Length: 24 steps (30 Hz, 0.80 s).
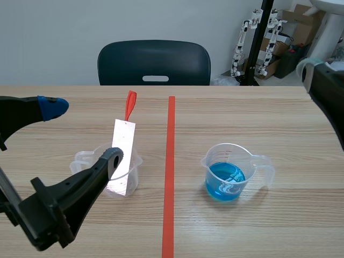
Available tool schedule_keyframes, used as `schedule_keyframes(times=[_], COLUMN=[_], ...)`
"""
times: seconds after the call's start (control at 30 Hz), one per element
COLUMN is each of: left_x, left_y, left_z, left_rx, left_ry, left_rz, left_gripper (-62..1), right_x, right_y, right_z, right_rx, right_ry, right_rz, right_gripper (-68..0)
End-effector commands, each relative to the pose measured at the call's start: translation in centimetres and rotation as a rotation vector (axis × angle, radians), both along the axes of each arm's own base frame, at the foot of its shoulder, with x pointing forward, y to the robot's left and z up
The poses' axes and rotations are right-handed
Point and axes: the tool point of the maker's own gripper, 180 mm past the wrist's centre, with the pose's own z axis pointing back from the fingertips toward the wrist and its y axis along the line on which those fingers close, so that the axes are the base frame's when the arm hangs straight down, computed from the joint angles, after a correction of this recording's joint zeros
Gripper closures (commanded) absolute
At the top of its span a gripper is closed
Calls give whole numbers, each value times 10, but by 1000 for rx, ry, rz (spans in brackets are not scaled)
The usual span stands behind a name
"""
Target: Do the redox reaction experiment. return to the home posture
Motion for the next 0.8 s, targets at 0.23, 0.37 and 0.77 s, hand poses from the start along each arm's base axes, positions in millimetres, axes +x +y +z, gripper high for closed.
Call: schedule_keyframes(times=[0.23, 0.37, 0.77], left_x=[3, 3, 6], left_y=[0, 0, 6], left_z=[8, 7, 3], left_rx=[-4, 0, 31], left_ry=[-19, -14, 0], left_rz=[19, 20, 36], left_gripper=[-623, -623, -623], right_x=[-21, -33, -49], right_y=[12, 18, 27], right_z=[-18, -33, -42], right_rx=[-53, -84, -101], right_ry=[66, 130, 165], right_rz=[58, 107, 175], right_gripper=[-679, -679, -679])
